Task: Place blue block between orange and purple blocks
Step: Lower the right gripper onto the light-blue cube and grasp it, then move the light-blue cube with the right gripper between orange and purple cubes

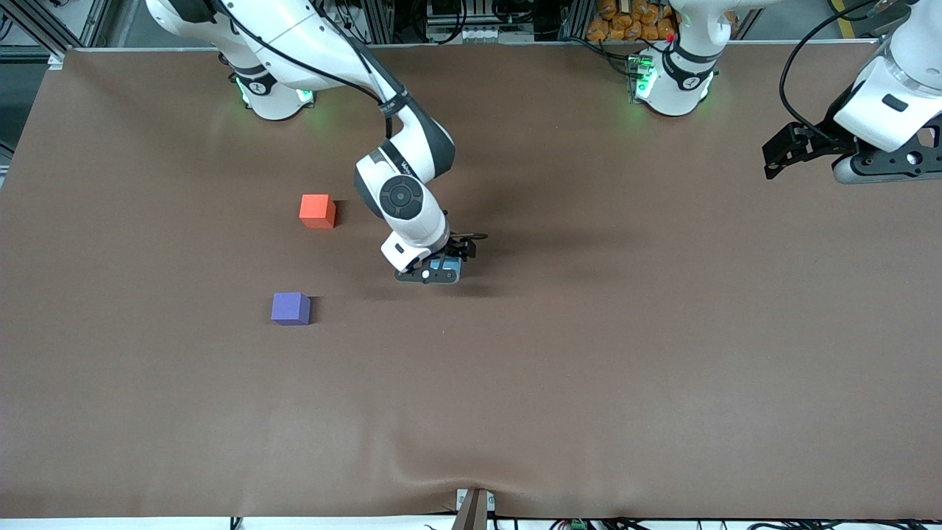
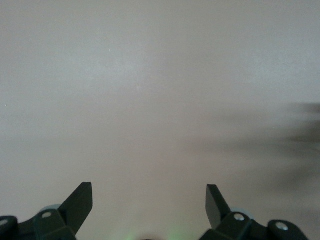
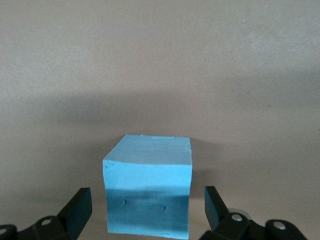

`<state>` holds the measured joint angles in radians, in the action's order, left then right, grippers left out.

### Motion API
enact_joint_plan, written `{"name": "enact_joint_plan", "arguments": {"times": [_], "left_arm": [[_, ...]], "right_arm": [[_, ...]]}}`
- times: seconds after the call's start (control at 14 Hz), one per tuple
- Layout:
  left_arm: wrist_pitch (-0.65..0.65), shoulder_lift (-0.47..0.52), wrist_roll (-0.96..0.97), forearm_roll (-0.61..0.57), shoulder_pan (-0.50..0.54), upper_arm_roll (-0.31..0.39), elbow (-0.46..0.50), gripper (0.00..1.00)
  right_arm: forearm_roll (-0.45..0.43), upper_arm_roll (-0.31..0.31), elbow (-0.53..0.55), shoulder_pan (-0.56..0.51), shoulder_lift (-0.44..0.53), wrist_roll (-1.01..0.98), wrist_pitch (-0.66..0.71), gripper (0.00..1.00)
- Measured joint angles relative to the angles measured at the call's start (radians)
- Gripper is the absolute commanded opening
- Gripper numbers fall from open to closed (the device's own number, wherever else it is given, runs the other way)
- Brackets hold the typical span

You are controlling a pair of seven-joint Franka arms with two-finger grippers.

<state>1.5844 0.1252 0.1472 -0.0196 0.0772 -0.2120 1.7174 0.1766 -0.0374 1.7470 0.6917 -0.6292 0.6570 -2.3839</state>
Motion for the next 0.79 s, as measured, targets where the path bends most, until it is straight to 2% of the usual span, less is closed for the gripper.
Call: {"name": "enact_joint_plan", "arguments": {"times": [0.07,0.14,0.21,0.43,0.57,0.79], "left_arm": [[0.001,0.000,0.000,0.000,0.000,0.000,0.000,1.00],[0.002,0.000,0.000,0.000,0.000,0.000,0.000,1.00],[0.002,0.000,0.000,0.000,0.000,0.000,0.000,1.00],[0.003,0.000,0.000,0.000,0.001,0.000,0.000,1.00],[0.003,0.000,0.000,0.000,0.001,0.000,0.000,1.00],[0.003,0.000,0.000,0.000,0.000,0.000,0.001,1.00]], "right_arm": [[0.000,0.001,0.000,0.004,-0.001,0.000,0.000,0.41],[-0.004,0.002,0.000,0.006,-0.001,0.000,0.000,0.06],[-0.012,0.004,-0.001,0.007,-0.001,0.000,0.000,0.00],[-0.033,0.022,-0.018,-0.005,0.005,-0.002,0.047,0.00],[-0.042,0.031,-0.040,-0.051,0.045,-0.049,0.205,0.00],[-0.043,0.036,-0.044,-0.170,0.187,-0.123,0.458,0.00]]}}
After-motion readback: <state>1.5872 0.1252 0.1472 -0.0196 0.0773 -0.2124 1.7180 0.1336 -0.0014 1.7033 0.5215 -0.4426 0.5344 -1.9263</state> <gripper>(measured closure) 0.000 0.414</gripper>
